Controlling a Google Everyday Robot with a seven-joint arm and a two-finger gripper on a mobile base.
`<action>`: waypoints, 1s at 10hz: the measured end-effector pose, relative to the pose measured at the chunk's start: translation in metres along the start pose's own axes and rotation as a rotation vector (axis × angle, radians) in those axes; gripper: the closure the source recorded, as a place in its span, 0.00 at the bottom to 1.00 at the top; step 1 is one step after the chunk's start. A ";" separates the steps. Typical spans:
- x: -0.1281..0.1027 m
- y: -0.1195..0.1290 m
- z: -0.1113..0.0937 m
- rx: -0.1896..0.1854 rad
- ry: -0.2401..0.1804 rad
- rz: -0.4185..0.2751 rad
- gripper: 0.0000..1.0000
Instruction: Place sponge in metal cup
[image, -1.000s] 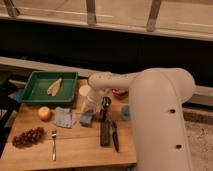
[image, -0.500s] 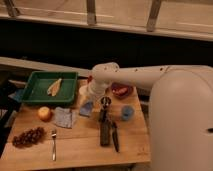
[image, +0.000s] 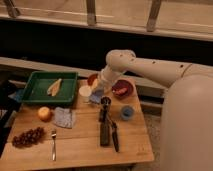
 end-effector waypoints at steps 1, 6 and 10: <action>-0.004 -0.004 -0.003 -0.004 0.002 0.008 0.80; -0.008 -0.009 -0.002 -0.006 0.001 0.019 0.80; -0.013 -0.050 0.021 -0.009 0.000 0.134 0.80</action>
